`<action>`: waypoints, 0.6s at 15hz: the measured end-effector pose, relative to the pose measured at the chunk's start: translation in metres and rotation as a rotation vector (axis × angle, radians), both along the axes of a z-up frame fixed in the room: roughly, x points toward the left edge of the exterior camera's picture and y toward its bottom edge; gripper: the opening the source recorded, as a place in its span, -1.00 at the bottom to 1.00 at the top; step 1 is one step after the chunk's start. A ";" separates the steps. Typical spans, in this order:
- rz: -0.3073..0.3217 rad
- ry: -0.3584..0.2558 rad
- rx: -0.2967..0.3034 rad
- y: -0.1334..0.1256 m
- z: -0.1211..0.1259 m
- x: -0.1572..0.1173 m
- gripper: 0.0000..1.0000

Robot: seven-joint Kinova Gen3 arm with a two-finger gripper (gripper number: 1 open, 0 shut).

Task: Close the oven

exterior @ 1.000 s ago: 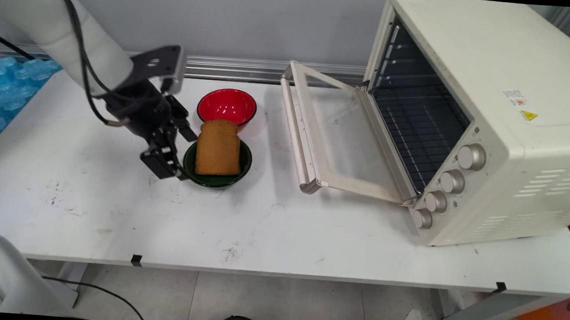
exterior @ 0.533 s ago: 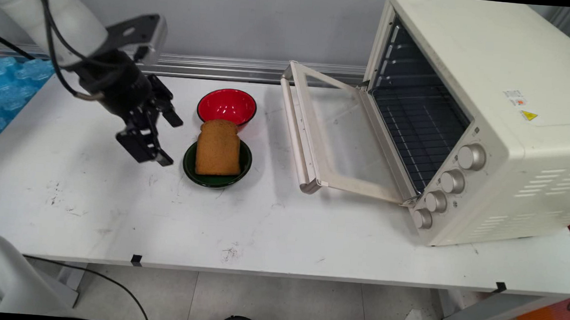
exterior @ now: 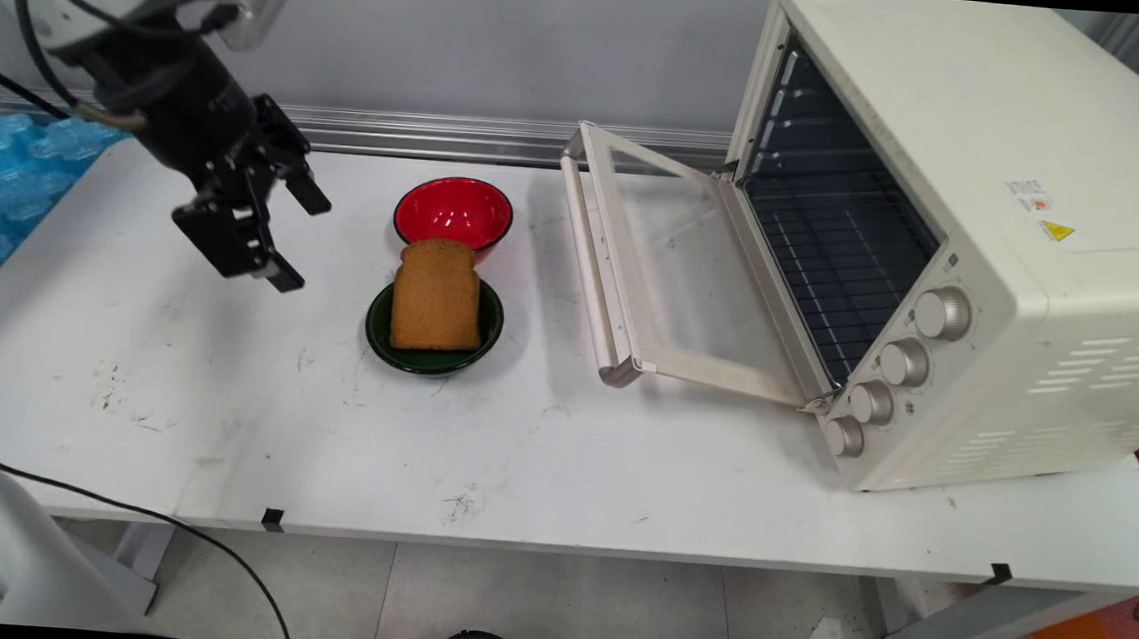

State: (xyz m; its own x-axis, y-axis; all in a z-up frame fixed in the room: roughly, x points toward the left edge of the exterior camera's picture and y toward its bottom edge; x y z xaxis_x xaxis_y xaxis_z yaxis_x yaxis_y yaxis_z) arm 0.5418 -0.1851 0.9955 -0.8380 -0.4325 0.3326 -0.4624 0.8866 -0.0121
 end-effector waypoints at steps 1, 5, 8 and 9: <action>0.000 0.000 0.001 -0.001 0.003 0.002 1.00; -0.004 0.007 0.006 -0.006 0.016 0.010 1.00; 0.003 0.018 0.007 -0.012 0.023 0.015 1.00; 0.008 0.025 0.006 -0.015 0.025 0.016 1.00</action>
